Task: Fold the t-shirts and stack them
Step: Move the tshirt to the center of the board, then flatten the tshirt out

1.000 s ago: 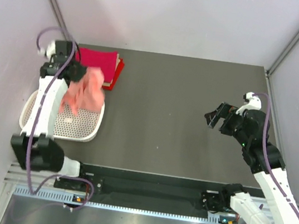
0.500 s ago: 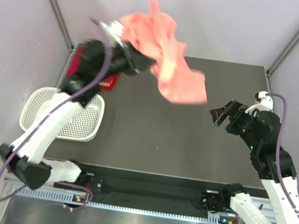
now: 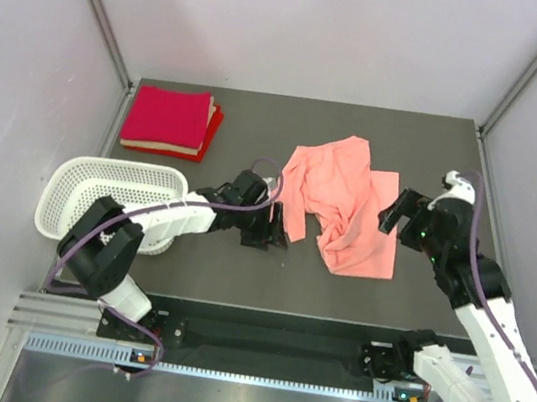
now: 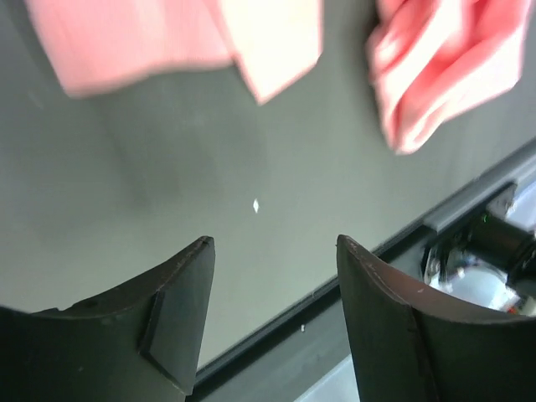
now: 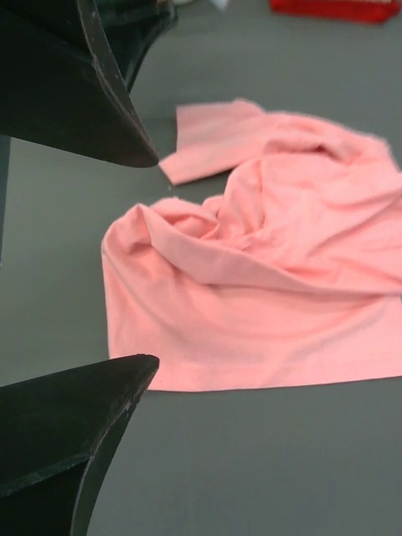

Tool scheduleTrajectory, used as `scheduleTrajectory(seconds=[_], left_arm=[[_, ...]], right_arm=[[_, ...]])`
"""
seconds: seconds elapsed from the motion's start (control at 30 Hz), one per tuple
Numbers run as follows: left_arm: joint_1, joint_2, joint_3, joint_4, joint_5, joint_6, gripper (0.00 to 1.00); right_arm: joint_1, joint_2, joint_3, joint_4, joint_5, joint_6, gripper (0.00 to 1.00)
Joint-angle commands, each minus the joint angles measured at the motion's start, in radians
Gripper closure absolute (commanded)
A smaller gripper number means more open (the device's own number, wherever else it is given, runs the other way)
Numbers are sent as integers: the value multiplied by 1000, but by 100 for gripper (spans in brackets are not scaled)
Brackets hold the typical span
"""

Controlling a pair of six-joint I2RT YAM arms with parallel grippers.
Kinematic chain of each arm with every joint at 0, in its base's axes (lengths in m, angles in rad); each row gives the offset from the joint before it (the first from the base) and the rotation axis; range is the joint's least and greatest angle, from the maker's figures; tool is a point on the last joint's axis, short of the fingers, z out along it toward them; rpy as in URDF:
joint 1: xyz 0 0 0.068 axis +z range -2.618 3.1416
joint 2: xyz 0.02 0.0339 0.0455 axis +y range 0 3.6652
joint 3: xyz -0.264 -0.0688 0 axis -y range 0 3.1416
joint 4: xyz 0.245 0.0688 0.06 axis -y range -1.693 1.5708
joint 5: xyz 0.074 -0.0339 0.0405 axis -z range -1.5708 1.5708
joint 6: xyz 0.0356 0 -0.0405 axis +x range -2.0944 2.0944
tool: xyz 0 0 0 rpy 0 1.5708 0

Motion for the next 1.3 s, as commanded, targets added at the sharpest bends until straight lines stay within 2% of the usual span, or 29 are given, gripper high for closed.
scheduleTrajectory(seconds=[0.0, 0.07, 0.13, 0.27, 0.33, 0.43, 0.5, 0.6, 0.73, 0.8, 0.9, 0.93, 1.03, 1.07, 1.13, 1.17, 1.27], left_arm=[[10, -58, 111, -69, -141, 82, 35], [30, -35, 174, -106, -201, 97, 36], [69, 4, 206, -132, -192, 110, 37], [109, 51, 239, -129, -158, 113, 37], [119, 70, 239, -146, -193, 110, 37], [143, 96, 220, -117, -163, 88, 37], [145, 108, 210, -43, -124, 88, 36], [148, 166, 254, -35, -116, 79, 36], [151, 243, 309, -104, -219, 82, 35], [157, 266, 302, -97, -233, 82, 35], [175, 291, 245, -36, -183, 74, 35], [184, 300, 231, 9, -157, 74, 37], [201, 314, 220, 14, -74, 85, 66], [203, 311, 225, 8, -64, 91, 86], [208, 282, 225, -8, -58, 102, 100], [209, 251, 222, -8, -52, 102, 100], [211, 171, 213, -21, -55, 101, 100]], right_arm=[[8, 133, 8, 111, 35, -45, 13], [7, 244, 26, 183, 9, -56, 19], [8, 395, 96, 274, -29, -83, 25], [17, 667, 294, 317, -118, -120, 36], [37, 799, 392, 338, -117, -140, 40], [57, 945, 471, 381, -106, -142, 46], [80, 1002, 498, 425, -124, -142, 49], [114, 1097, 543, 481, -140, -151, 51], [145, 1189, 554, 522, -129, -149, 51], [155, 1209, 546, 553, -124, -148, 51], [166, 1249, 552, 576, -123, -134, 48], [168, 1273, 558, 568, -120, -122, 48], [175, 1296, 571, 550, -86, -93, 60], [181, 1295, 571, 541, -30, -88, 72], [184, 1284, 595, 483, 41, -83, 86], [181, 1277, 621, 457, 67, -88, 100], [181, 1192, 627, 378, 194, -102, 100]])
